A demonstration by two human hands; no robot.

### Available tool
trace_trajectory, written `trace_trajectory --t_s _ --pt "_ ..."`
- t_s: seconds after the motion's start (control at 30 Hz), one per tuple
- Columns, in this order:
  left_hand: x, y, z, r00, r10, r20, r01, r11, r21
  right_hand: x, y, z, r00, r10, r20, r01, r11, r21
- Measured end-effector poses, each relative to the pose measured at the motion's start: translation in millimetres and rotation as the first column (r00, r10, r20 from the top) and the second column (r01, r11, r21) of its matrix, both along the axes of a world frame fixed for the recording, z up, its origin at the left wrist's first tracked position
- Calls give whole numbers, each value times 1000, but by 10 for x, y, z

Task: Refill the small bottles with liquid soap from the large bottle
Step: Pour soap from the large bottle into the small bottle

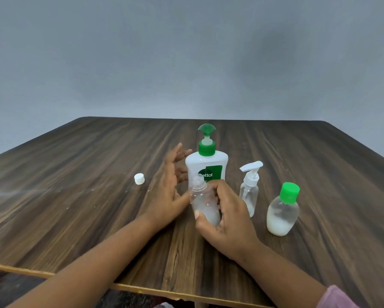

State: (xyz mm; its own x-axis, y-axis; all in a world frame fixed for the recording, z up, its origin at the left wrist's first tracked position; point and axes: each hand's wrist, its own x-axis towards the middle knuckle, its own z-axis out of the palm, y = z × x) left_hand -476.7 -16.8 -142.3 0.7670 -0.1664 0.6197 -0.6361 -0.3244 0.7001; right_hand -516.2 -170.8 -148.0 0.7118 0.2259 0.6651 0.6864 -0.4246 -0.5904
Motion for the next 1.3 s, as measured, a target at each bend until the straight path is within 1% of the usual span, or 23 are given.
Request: trace_trajectory --t_s 0.17,0.27,0.37,0.47,0.6,0.73,0.8,0.93,1.0,1.07,1.1,1.17,1.23,1.3 --pt "-48 -93 25 1000 -2 -11 3 998 68 6 12 -15 999 35 30 -35 999 20" --pt "15 -60 -28 1000 9 26 -10 997 73 19 14 -24 999 26 30 -27 999 31" --pt "12 -7 -47 999 44 27 -45 998 44 40 14 -20 1000 2 8 -2 998 56" --pt "-86 115 -63 990 135 45 -136 991 13 60 12 -13 1000 3 -22 -1 997 83" --pt "-274 361 -82 957 283 65 -286 957 48 54 88 -3 997 42 -65 -33 989 142" --pt "-463 535 -113 894 436 102 -445 889 104 42 294 88 989 119 -88 -84 943 322" --pt "-549 572 -114 867 487 102 -496 863 98 45 410 154 985 161 -68 -122 912 392" --pt "-649 573 -91 823 553 132 -565 821 84 105 601 240 984 175 25 -170 895 413" --pt "-664 568 -85 807 575 130 -588 803 98 154 654 233 984 140 110 -173 893 416" --pt "-691 593 -59 801 584 129 -596 797 98 202 679 208 977 66 203 -150 889 433" --pt "-703 618 -29 809 571 138 -584 807 84 223 681 190 969 31 244 -139 889 437" --pt "-723 678 130 841 513 171 -522 853 6 256 669 166 956 -17 292 -122 885 450" --pt "-714 746 411 847 477 235 -476 877 -67 278 644 176 955 -32 296 -117 874 472" --pt "-659 793 733 842 457 288 -453 888 -84 301 629 196 966 -10 259 -127 853 507"
